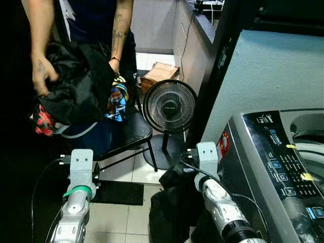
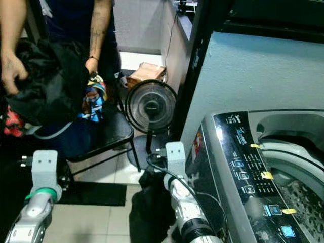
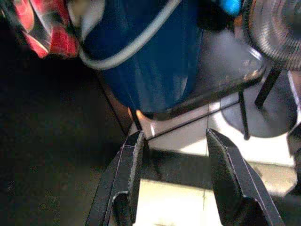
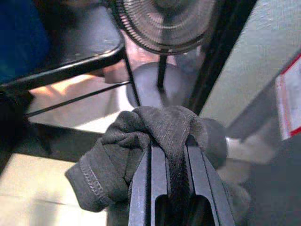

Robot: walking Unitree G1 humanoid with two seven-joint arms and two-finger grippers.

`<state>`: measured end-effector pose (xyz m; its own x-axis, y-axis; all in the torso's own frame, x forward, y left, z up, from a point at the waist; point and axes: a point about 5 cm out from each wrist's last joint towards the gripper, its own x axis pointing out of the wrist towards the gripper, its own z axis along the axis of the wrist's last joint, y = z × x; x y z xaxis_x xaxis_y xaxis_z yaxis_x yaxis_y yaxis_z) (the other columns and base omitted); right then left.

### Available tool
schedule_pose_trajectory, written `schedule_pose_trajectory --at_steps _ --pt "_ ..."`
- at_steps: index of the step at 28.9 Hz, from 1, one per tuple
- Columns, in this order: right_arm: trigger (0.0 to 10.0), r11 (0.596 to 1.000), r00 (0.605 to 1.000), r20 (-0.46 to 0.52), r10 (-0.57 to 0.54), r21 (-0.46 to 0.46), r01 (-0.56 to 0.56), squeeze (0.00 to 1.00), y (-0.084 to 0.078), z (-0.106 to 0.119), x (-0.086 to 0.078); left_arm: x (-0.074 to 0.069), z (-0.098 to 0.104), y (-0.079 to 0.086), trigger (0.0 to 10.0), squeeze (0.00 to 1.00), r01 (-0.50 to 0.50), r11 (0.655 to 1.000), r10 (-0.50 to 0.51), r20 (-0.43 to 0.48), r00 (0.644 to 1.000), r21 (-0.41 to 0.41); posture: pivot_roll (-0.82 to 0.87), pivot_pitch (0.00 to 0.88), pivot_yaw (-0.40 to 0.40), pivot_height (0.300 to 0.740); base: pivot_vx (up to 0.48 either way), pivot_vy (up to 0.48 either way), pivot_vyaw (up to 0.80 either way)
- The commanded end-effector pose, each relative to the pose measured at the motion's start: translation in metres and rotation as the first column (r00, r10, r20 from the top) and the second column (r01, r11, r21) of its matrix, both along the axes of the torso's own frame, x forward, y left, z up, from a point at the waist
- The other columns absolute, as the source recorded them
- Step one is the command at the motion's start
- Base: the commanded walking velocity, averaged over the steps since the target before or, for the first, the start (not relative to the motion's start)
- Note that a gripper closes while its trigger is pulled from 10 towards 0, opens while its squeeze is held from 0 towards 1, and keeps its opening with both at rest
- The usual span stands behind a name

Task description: Clothes washing

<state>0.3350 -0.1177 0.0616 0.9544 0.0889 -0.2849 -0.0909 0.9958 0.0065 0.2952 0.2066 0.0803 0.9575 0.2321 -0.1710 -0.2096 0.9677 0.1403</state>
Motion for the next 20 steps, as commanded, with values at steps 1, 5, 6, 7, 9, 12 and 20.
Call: schedule_pose_trajectory --at_steps 1,5,6,7,9,12,20 --pt "10.0 0.998 0.996 0.086 -0.005 0.064 0.0 0.0 0.001 0.019 0.007 0.002 0.007 -0.006 10.0 0.0 0.017 0.999 -0.016 0.033 0.999 -0.045 0.14 0.0 -0.006 0.74 0.0 0.0 0.0" --pt "10.0 0.991 0.987 0.159 -0.02 0.132 -0.001 0.0 0.003 0.036 0.013 0.009 0.019 -0.014 10.0 0.0 0.062 0.995 -0.057 0.068 0.996 -0.072 0.14 0.0 -0.011 0.74 0.0 0.0 0.0" --pt "10.0 0.988 0.983 0.184 -0.03 0.155 0.002 0.0 0.003 0.042 0.016 0.012 0.024 -0.017 10.0 0.0 0.071 0.995 -0.065 0.08 0.995 -0.074 0.14 0.0 -0.011 0.74 0.0 0.0 0.0" --pt "10.0 0.967 0.941 0.327 -0.09 0.256 0.004 0.0 -0.001 0.079 0.025 0.019 0.049 -0.018 10.0 0.0 0.067 0.997 -0.06 0.192 0.98 -0.028 0.14 0.0 -0.011 0.74 0.0 0.0 0.0" --pt "10.0 0.93 0.863 0.475 -0.171 0.366 -0.017 0.0 -0.006 0.12 0.03 0.025 0.078 -0.019 10.0 0.0 0.048 0.999 -0.053 0.322 0.945 0.023 0.14 0.0 -0.011 0.74 0.0 0.0 0.0" --pt "10.0 0.929 0.735 0.643 -0.217 0.367 -0.047 0.0 -0.014 0.166 0.028 0.03 0.11 -0.019 10.0 0.0 0.046 0.999 -0.037 0.428 0.903 -0.009 0.14 0.0 -0.011 0.74 0.0 0.0 0.0" --pt "10.0 0.966 0.746 0.658 -0.098 0.244 -0.088 0.0 -0.003 0.191 0.033 0.038 0.18 -0.02 10.0 0.0 0.084 0.996 -0.044 0.603 0.797 -0.039 0.14 0.0 -0.011 0.74 0.0 0.0 0.0"
